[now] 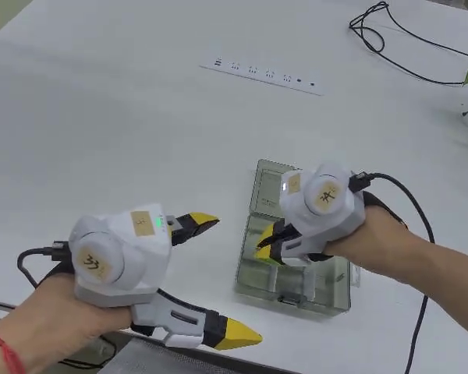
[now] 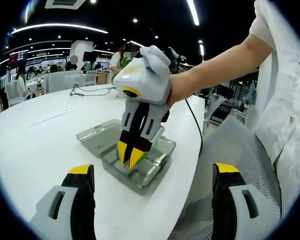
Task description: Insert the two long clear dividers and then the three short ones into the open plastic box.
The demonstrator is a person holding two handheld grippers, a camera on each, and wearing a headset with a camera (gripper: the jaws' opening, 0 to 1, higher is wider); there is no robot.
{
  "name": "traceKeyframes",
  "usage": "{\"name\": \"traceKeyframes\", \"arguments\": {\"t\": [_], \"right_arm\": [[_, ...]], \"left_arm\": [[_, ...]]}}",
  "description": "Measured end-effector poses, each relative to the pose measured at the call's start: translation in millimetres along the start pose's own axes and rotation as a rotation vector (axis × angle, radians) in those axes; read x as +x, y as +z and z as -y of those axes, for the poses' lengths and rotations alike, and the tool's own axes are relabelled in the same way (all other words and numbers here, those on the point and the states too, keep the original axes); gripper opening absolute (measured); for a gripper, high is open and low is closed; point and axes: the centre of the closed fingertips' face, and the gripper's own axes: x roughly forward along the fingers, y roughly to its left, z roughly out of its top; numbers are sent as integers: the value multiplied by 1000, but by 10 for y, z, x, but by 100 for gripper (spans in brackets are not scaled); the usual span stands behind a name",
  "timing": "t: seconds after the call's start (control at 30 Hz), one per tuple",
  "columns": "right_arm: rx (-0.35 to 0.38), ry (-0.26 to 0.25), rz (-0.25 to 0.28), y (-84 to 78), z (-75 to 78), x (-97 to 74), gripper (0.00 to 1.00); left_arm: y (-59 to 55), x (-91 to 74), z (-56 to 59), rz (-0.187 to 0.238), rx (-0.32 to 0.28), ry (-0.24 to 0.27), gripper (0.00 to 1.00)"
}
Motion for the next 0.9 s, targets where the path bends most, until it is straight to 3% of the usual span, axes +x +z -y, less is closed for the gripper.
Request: {"name": "traceKeyframes", "arguments": {"t": [0.6, 0.9], "right_arm": [[97, -65, 178, 193, 45, -570, 23], [117, -102, 216, 105, -11, -876, 33]], "left_arm": [[24, -54, 0, -10, 12, 13, 100], [43, -65, 13, -9, 17, 13, 100]]}}
